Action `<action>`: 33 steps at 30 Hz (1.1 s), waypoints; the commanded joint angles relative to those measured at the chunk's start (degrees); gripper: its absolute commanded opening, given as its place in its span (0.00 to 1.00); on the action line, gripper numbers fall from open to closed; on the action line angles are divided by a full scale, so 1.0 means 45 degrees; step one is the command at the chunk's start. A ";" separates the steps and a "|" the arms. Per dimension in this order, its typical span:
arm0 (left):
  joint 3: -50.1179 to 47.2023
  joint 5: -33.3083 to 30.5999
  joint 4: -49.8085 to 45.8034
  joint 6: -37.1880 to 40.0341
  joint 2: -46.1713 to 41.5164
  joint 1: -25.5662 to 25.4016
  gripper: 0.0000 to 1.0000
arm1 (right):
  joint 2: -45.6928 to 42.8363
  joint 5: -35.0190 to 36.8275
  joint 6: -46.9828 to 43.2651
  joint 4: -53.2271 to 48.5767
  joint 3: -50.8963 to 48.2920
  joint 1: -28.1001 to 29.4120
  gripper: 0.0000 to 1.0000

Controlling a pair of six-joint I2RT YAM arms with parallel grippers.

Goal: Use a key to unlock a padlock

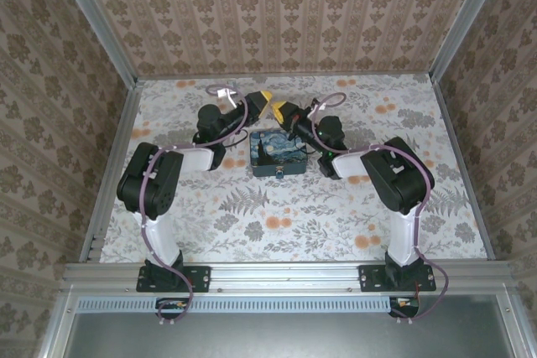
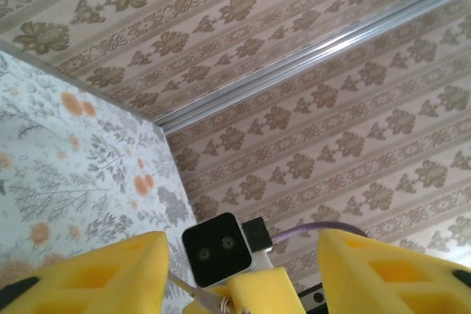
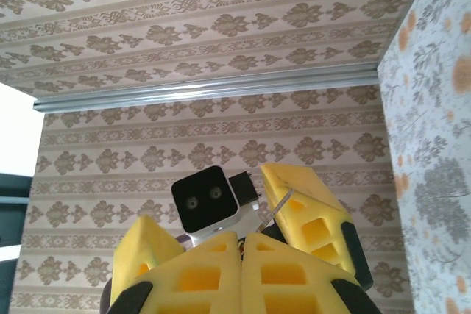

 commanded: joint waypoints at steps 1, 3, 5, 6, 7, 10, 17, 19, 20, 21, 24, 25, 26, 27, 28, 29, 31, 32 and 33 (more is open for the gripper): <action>-0.0371 -0.0164 -0.0064 -0.0961 -0.0364 0.0258 0.63 | -0.0395 -0.0029 -0.1006 0.0415 -0.0471 -0.0182 0.00; -0.0472 -0.0135 -0.0401 -0.1380 -0.0487 0.0319 0.63 | -0.0540 -0.0095 -0.1532 0.0016 -0.0650 -0.0248 0.00; -0.0553 -0.0058 -0.1051 -0.1621 -0.0667 0.0340 0.63 | -0.0775 -0.0099 -0.2154 -0.0550 -0.0833 -0.0249 0.00; -0.0627 -0.0017 -0.1381 -0.1590 -0.0814 0.0340 0.63 | -0.0959 -0.0148 -0.2548 -0.0973 -0.0917 -0.0239 0.00; -0.0671 0.0045 -0.1908 -0.1509 -0.1011 0.0340 0.61 | -0.1167 -0.0108 -0.2892 -0.1437 -0.0991 -0.0237 0.00; -0.0721 0.0112 -0.3772 -0.0656 -0.1680 0.0301 0.58 | -0.1669 -0.0042 -0.3728 -0.2456 -0.1153 -0.0231 0.00; -0.0133 0.0054 -0.7192 0.1433 -0.2624 -0.0016 0.54 | -0.2240 0.0080 -0.4552 -0.3674 -0.1013 0.0021 0.00; -0.0112 0.0039 -0.7153 0.1427 -0.2588 -0.0054 0.54 | -0.2251 0.0061 -0.4540 -0.3719 -0.0892 0.0116 0.00; -0.0076 0.0059 -0.7114 0.1383 -0.2539 -0.0051 0.54 | -0.2243 0.0061 -0.4518 -0.3708 -0.0848 0.0150 0.00; -0.0083 0.0057 -0.7029 0.1357 -0.2466 -0.0052 0.53 | -0.2233 0.0032 -0.4498 -0.3667 -0.0813 0.0188 0.00; -0.0061 0.0110 -0.6606 0.1139 -0.2314 -0.0079 0.52 | -0.2198 -0.0017 -0.4403 -0.3581 -0.0715 0.0288 0.00; -0.0050 0.0113 -0.6485 0.1059 -0.2248 -0.0094 0.52 | -0.2171 -0.0037 -0.4380 -0.3533 -0.0706 0.0336 0.00; -0.0055 0.0126 -0.6338 0.0990 -0.2194 -0.0091 0.51 | -0.2145 -0.0037 -0.4333 -0.3437 -0.0695 0.0355 0.00; -0.0065 0.0162 -0.6170 0.0907 -0.2120 -0.0107 0.50 | -0.2118 -0.0056 -0.4283 -0.3330 -0.0685 0.0375 0.00; -0.0076 0.0162 -0.6051 0.0833 -0.2062 -0.0109 0.49 | -0.2086 -0.0080 -0.4211 -0.3265 -0.0667 0.0395 0.00; -0.0085 0.0157 -0.5957 0.0760 -0.2010 -0.0117 0.48 | -0.2051 -0.0086 -0.4155 -0.3200 -0.0666 0.0417 0.00; -0.0113 0.0120 -0.5777 0.0647 -0.1908 -0.0141 0.46 | -0.1994 -0.0125 -0.4087 -0.3131 -0.0627 0.0432 0.00; -0.0123 0.0112 -0.5699 0.0591 -0.1865 -0.0130 0.44 | -0.1999 -0.0115 -0.4057 -0.3108 -0.0613 0.0436 0.00; -0.0128 0.0118 -0.5629 0.0552 -0.1818 -0.0144 0.43 | -0.1971 -0.0139 -0.4047 -0.3109 -0.0589 0.0439 0.00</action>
